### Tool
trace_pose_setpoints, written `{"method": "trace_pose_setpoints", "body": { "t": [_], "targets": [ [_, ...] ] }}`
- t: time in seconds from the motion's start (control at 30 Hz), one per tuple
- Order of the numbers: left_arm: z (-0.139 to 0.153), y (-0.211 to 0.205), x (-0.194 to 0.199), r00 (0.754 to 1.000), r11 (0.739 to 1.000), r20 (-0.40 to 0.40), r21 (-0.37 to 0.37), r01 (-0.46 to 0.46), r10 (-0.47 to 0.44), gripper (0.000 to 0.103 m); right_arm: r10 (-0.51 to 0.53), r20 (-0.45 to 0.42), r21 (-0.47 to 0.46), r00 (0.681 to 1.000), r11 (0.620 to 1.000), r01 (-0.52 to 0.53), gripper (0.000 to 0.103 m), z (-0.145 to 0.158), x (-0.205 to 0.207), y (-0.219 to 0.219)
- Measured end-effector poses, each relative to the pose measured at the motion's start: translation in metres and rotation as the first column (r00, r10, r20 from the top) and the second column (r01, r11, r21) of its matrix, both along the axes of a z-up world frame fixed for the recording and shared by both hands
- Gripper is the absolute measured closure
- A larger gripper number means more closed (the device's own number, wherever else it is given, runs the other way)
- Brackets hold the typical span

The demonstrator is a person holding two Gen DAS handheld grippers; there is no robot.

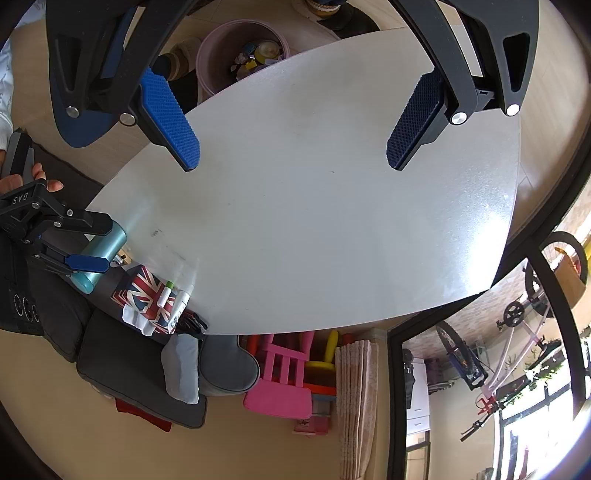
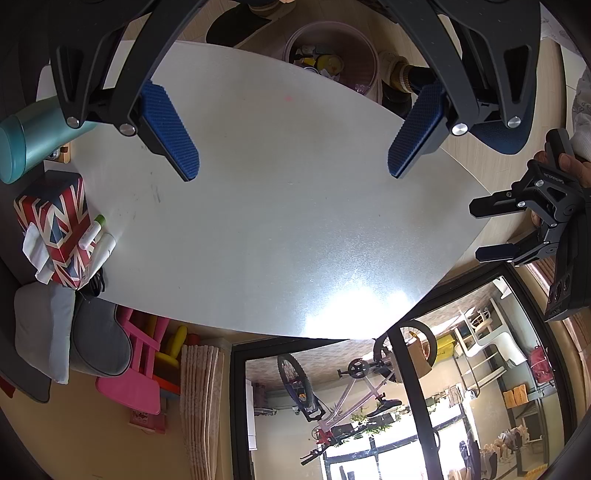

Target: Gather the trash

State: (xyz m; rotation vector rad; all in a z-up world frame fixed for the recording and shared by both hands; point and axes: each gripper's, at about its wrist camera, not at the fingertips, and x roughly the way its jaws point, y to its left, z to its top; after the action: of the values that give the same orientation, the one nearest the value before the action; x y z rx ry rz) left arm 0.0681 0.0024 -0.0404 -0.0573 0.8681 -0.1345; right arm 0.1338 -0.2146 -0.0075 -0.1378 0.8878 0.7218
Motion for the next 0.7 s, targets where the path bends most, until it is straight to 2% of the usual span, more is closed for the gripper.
{"method": "trace_pose_setpoints", "body": {
  "t": [0.7],
  "targets": [
    [-0.0002,-0.0020,0.0009,1.000,1.000,0.000,-0.004,0.005,-0.005,0.006,-0.002,-0.001,-0.003,1.000,1.000,0.002,0.003,-0.0017,0.0013,-0.0013]
  ]
}}
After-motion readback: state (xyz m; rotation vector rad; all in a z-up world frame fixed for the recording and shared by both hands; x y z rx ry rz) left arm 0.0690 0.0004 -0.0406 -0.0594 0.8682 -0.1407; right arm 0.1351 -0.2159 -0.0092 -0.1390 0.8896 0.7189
